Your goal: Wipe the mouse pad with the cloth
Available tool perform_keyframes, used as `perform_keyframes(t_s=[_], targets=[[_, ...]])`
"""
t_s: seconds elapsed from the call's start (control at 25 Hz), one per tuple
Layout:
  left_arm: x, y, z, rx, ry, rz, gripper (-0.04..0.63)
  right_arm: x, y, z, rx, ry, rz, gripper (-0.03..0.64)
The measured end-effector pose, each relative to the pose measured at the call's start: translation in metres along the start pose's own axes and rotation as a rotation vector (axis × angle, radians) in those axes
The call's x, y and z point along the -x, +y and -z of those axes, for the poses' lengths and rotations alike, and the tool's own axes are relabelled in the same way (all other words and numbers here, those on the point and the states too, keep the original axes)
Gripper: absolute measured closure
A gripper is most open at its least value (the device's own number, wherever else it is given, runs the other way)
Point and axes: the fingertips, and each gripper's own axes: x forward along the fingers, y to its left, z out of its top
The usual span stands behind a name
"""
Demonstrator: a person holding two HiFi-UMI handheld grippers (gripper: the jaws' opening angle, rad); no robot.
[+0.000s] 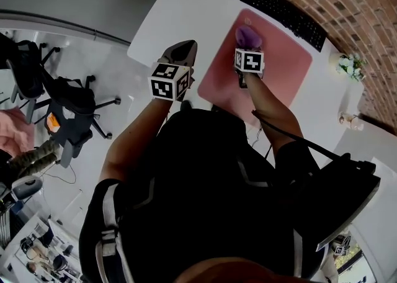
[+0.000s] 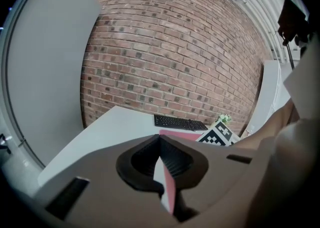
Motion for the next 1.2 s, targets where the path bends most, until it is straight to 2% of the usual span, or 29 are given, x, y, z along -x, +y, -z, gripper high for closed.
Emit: perform_keyframes(t_s=[0.28,0.44,0.64,0.76,0.96,1.2], targets=[[0.011,0.008,0.006,0.024,-0.002,-0.018,0.591,-0.012,0.025,-0.010,0.010,0.008,-0.041,0.557],[0.020,0.010,-0.003,0.040,-0.042,-0.032,0.591,-0.017,0.048,-0.019,0.016,0.000,-0.129,0.558],[0.016,0.008,-0.010,0.028,-0.049,-0.008,0.591,0.005,0.053,-0.044,-0.048,-0.107,-0.218,0.558],[0.009,0.008,-0.015,0.037,-0.065,-0.012,0.591,0.034,0.042,-0.060,-0.074,-0.185,-0.232,0.558],[-0.008,-0.013,-0.020,-0.015,-0.049,0.069,0.591,0.090,0.004,-0.082,-0.155,-0.330,-0.206,0.557],[-0.033,-0.052,-0.018,-0.054,-0.027,0.169,0.591,0.144,-0.062,-0.078,-0.233,-0.442,-0.072,0.558]])
